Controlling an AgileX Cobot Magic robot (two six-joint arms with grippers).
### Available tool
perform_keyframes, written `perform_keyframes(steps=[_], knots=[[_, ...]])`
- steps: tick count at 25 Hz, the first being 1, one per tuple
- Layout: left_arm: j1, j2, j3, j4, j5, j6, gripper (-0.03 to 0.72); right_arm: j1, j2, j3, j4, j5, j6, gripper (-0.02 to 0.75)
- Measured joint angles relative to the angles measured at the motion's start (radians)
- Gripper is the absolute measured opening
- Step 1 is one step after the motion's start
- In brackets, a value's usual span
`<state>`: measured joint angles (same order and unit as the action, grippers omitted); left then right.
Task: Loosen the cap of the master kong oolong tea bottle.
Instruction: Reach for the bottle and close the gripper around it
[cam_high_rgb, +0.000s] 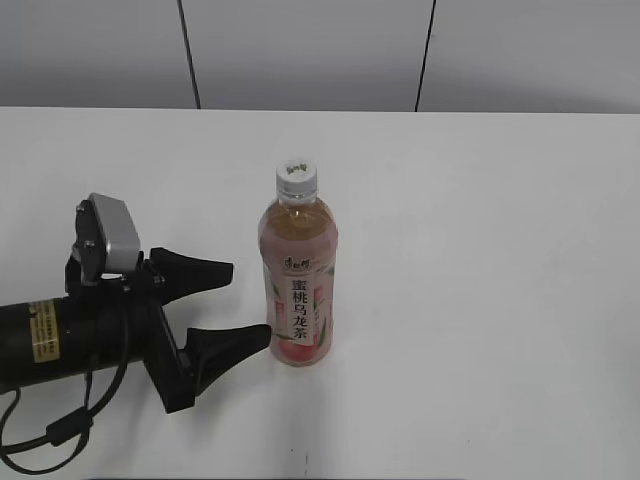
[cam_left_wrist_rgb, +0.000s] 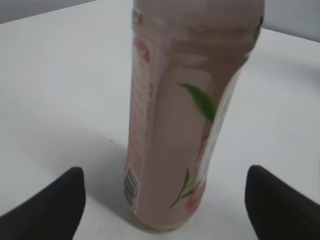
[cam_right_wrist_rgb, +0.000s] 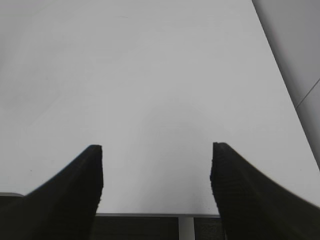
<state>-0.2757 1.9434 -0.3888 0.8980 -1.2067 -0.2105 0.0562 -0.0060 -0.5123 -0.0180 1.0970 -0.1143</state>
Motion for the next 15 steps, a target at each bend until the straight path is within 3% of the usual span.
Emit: perform_keyframes(steps=[3,15], knots=[[-0.036,0.0,0.0,-0.053,0.0,-0.001,0.591,0.0,0.0,0.0,0.0,0.0,0.0,0.512],[-0.091,0.0,-0.139,-0.044,0.0,-0.083,0.592,0.0,0.0,0.0,0.0,0.0,0.0,0.512]])
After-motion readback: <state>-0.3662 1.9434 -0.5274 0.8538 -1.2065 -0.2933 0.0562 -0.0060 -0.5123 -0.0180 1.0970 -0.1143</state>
